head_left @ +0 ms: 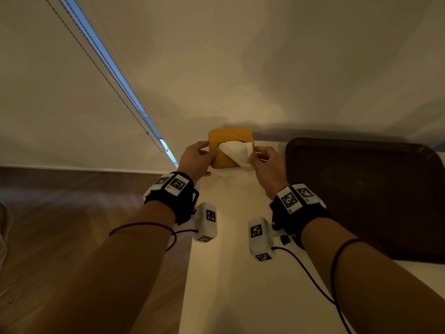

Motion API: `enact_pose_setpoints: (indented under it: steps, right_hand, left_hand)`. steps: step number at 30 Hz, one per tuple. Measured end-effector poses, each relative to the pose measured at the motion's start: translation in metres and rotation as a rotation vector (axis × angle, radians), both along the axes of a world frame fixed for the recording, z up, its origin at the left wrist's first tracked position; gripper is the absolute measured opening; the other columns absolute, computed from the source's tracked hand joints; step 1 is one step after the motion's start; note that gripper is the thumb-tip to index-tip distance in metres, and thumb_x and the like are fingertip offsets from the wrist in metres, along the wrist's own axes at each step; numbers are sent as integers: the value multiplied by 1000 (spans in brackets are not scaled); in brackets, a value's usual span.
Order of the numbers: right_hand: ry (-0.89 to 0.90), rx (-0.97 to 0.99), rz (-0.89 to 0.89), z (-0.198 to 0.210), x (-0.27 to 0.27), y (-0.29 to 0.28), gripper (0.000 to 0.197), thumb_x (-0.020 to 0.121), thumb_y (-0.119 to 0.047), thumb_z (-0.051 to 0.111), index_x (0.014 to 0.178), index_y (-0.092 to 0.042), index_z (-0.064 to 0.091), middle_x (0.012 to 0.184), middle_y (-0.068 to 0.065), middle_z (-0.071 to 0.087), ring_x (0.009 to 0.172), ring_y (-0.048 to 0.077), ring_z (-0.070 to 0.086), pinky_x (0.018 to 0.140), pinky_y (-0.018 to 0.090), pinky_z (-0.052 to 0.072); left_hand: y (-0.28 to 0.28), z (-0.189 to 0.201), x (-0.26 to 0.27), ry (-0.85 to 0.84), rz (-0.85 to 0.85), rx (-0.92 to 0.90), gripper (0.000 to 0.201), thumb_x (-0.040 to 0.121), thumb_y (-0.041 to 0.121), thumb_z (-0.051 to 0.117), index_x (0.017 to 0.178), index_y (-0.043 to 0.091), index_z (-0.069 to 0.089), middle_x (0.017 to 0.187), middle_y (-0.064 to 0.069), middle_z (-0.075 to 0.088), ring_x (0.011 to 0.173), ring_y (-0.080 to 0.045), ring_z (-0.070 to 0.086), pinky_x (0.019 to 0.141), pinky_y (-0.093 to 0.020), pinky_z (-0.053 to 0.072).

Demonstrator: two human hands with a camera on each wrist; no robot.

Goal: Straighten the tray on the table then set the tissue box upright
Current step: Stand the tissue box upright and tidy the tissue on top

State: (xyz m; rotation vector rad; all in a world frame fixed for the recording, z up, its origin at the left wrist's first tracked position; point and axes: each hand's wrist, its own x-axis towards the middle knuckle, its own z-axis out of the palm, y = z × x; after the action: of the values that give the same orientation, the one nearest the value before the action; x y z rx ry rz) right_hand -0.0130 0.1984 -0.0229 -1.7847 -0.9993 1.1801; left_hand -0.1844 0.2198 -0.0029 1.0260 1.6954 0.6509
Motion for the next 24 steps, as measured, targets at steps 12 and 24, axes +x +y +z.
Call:
enact_pose_setpoints:
  steps: [12,24]
  right_hand:
    - [71,-55,-7,3,-10,4,37,89,-16,62,125,-18,59,126,10,62,112,29,60,95,50,53]
    - [99,-40,-21,1,-11,2,37,88,-15,63,124,-18,60,125,9,62,112,28,60,95,50,53]
  left_hand:
    - [12,4,-8,-54,-23,-22,47,90,12,53,137,17,50,105,-14,62,99,-30,63,80,-43,58]
    - [16,0,-12,-58,-29,-29,49,90,13,53,138,19,49,87,-3,62,94,-25,62,80,-42,58]
